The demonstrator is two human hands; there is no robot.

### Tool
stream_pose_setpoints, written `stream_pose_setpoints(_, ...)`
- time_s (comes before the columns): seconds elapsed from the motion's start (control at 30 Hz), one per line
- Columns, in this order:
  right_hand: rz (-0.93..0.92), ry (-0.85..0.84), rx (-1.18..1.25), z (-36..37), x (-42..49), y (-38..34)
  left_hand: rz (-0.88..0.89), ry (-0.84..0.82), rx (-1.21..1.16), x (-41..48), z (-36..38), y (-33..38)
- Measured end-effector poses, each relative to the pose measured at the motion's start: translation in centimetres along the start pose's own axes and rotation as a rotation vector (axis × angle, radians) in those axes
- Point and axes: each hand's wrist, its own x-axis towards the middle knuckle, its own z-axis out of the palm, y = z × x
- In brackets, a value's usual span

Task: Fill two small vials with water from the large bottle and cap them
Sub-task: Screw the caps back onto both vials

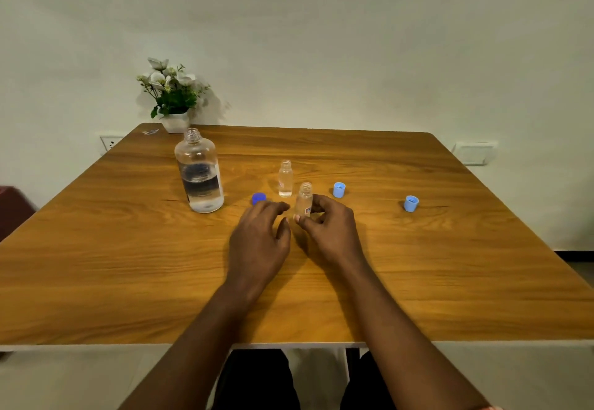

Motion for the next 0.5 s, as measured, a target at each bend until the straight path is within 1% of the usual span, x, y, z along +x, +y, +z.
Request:
stream_pose_setpoints(0.23, 0.064, 0.125, -0.043, -1.8, 0.9, 1.5, -0.051, -0.062, 0.003, 1.1, 2.3, 2.0)
stream_pose_setpoints(0.37, 0.121, 0.151, -0.097, -1.8, 2.2, 2.0, -0.109, -0.055, 0.019, 2.0, 3.4, 2.2)
stream_pose_setpoints(0.5, 0.115, 0.174, -0.156, -1.9, 3.3, 2.3, -0.160, -0.045, 0.054, 2.9, 4.2, 2.3)
